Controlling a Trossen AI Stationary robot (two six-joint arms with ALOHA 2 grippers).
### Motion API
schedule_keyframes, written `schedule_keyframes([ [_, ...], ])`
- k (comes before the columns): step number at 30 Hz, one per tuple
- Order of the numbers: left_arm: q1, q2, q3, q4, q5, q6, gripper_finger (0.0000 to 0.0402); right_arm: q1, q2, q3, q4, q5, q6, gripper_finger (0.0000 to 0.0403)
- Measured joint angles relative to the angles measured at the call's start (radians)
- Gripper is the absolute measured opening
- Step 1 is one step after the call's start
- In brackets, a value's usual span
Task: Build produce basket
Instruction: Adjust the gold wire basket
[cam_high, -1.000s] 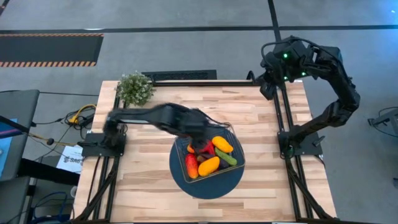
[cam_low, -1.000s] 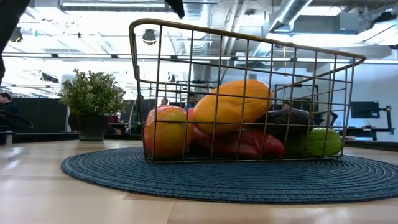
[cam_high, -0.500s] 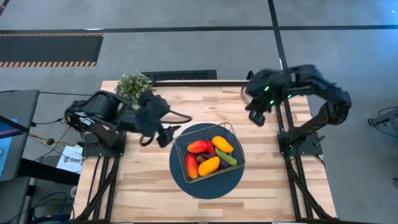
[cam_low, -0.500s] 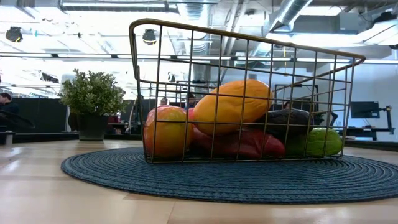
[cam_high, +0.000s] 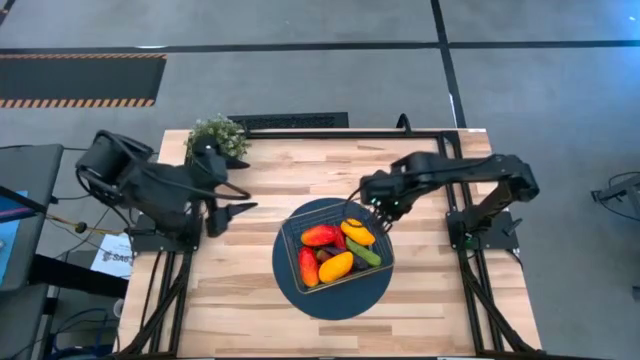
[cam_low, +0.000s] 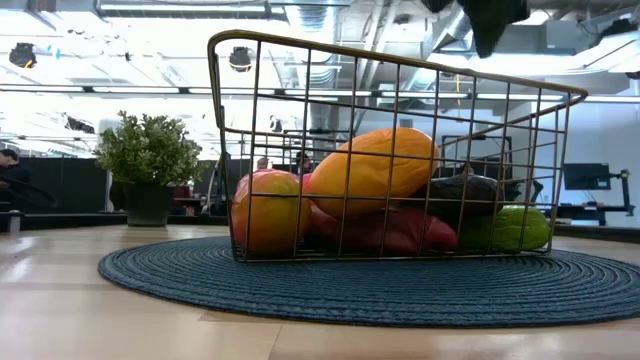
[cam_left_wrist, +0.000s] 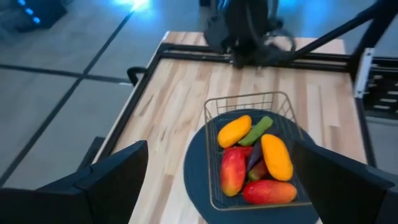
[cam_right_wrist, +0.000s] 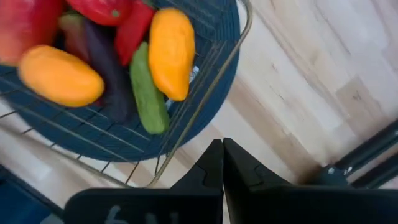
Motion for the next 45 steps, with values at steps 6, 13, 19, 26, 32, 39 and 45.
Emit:
schedule_keyframes([
  [6,-0.013,-0.055,-0.002,0.001,0.014,0.026,0.0377,0.002,0.088,-0.017,0.112,-0.012,0.032,0.0031],
  [13,-0.012,-0.188,-0.221,0.001,-0.007,-0.038,0.0377,-0.002,0.230,-0.017,0.548,-0.195,-0.141,0.0009],
  [19,-0.012,-0.310,-0.451,-0.001,-0.057,-0.188,0.0377,-0.008,0.363,0.013,0.652,-0.240,-0.257,0.0004],
  [26,-0.012,-0.343,-0.473,0.002,-0.069,-0.248,0.0377,-0.042,0.477,0.122,0.654,-0.221,-0.413,0.0002],
  [32,-0.012,-0.342,-0.473,0.001,-0.088,-0.270,0.0377,-0.075,0.547,0.248,0.685,-0.185,-0.508,0.0001],
  [39,-0.011,-0.342,-0.473,0.001,-0.088,-0.311,0.0377,-0.092,0.599,0.328,0.702,-0.185,-0.575,0.0001],
  [45,-0.011,-0.342,-0.473,0.001,-0.088,-0.322,0.0377,-0.119,0.615,0.328,0.712,-0.181,-0.597,0.0001],
])
